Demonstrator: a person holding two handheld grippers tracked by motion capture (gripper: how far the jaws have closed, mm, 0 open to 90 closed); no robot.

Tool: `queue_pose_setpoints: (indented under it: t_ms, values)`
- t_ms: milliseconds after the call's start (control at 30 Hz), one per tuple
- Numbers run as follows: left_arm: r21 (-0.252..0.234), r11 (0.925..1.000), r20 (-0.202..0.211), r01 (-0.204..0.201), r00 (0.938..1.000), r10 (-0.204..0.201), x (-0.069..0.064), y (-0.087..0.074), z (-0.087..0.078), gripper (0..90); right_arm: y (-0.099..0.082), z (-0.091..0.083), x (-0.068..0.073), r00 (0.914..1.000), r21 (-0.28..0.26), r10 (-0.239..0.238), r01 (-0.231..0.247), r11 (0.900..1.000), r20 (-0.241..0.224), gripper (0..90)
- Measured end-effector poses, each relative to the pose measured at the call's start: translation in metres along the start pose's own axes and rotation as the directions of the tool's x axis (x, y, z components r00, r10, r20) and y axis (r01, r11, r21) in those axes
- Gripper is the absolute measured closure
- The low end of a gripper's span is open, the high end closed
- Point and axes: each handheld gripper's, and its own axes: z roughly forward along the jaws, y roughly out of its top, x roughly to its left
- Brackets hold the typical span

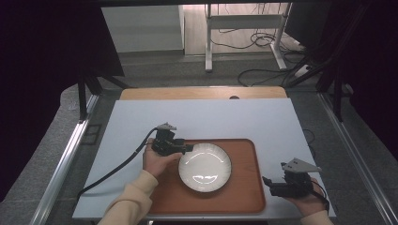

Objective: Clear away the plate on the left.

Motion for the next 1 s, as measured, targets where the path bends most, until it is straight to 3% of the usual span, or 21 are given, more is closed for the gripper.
queue_pose_setpoints:
  t_ms: [100, 167, 300, 333, 400, 467, 500, 533, 667, 733, 800, 867, 1000]
  values:
    - [-0.008, 0.9997, -0.013, -0.024, 0.9996, 0.024, -0.002, 0.001, -0.007, 36.3, -0.001, 0.000, -0.001, 1.0000, 0.005, 0.000, 0.000, 1.0000, -0.006, 13.9]
    - [-0.016, 0.9978, -0.042, -0.065, 0.9970, 0.064, -0.007, 0.000, -0.018, 34.1, -0.001, 0.000, -0.002, 0.9999, 0.000, 0.002, -0.002, 1.0000, -0.010, 13.9]
    - [-0.006, 0.9909, -0.098, -0.134, 0.9862, 0.133, -0.015, -0.006, -0.037, 31.1, 0.000, 0.000, -0.002, 0.9999, -0.005, -0.005, 0.005, 1.0000, -0.015, 13.9]
    - [-0.006, 0.9909, -0.098, -0.134, 0.9862, 0.133, -0.015, -0.006, -0.037, 31.0, 0.000, 0.000, -0.002, 0.9999, -0.005, -0.005, 0.005, 1.0000, -0.015, 13.9]
    - [-0.018, 0.9918, -0.088, -0.127, 0.9883, 0.125, -0.016, -0.015, -0.054, 30.3, -0.001, 0.000, 0.000, 0.9997, -0.002, -0.012, 0.012, 0.9999, -0.020, 13.9]
    - [-0.021, 0.9891, -0.123, -0.146, 0.9822, 0.142, -0.016, -0.023, -0.065, 29.9, -0.001, -0.002, 0.000, 0.9997, -0.001, -0.014, 0.014, 0.9999, -0.018, 13.9]
    - [-0.021, 0.9891, -0.123, -0.146, 0.9822, 0.142, -0.016, -0.023, -0.065, 29.9, -0.001, -0.002, 0.000, 0.9997, -0.001, -0.014, 0.014, 0.9999, -0.018, 13.9]
    - [-0.030, 0.9902, -0.128, -0.136, 0.9831, 0.131, -0.014, -0.032, -0.076, 29.8, -0.001, -0.004, 0.001, 0.9998, -0.007, -0.017, 0.017, 0.9998, -0.013, 13.8]
    - [-0.053, 0.9913, -0.148, -0.120, 0.9827, 0.111, -0.008, -0.051, -0.096, 29.8, 0.000, -0.005, 0.004, 0.9997, -0.004, -0.024, 0.024, 0.9997, -0.008, 13.9]
    - [-0.068, 0.9914, -0.154, -0.112, 0.9830, 0.101, -0.007, -0.060, -0.104, 29.9, -0.001, -0.005, 0.005, 0.9996, -0.001, -0.027, 0.027, 0.9996, -0.006, 13.8]
    - [-0.062, 0.9896, -0.180, -0.130, 0.9768, 0.117, -0.010, -0.066, -0.110, 29.8, 0.000, -0.005, 0.006, 0.9996, -0.002, -0.028, 0.028, 0.9996, -0.001, 13.9]
    - [-0.073, 0.9905, -0.157, -0.117, 0.9820, 0.104, -0.011, -0.072, -0.114, 29.8, 0.001, -0.005, 0.006, 0.9996, -0.002, -0.029, 0.029, 0.9996, 0.002, 13.9]
    - [-0.065, 0.9906, -0.174, -0.120, 0.9788, 0.108, -0.014, -0.084, -0.123, 29.6, 0.001, -0.002, 0.007, 0.9995, 0.007, -0.032, 0.032, 0.9994, -0.005, 13.9]
